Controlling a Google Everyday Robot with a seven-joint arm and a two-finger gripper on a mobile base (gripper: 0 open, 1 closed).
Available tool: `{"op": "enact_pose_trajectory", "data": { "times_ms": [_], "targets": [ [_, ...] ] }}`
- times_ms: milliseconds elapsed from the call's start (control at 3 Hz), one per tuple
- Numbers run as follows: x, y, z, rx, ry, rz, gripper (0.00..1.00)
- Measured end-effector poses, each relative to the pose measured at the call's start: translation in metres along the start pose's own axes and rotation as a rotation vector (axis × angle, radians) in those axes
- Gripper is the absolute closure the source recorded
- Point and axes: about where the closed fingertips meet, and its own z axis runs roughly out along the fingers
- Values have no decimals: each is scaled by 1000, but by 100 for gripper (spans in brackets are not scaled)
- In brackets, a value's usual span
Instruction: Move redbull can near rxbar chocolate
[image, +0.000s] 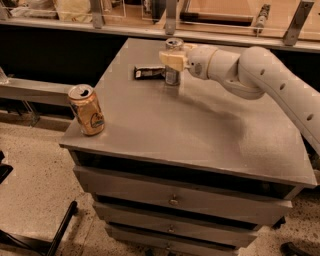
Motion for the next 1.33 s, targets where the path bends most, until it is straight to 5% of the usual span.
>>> {"op": "enact_pose_trajectory", "data": {
  "times_ms": [333,1333],
  "targets": [
    [0,0,0,0,0,0,5],
    [-111,-21,-80,81,-142,-208,0]
  ]
}}
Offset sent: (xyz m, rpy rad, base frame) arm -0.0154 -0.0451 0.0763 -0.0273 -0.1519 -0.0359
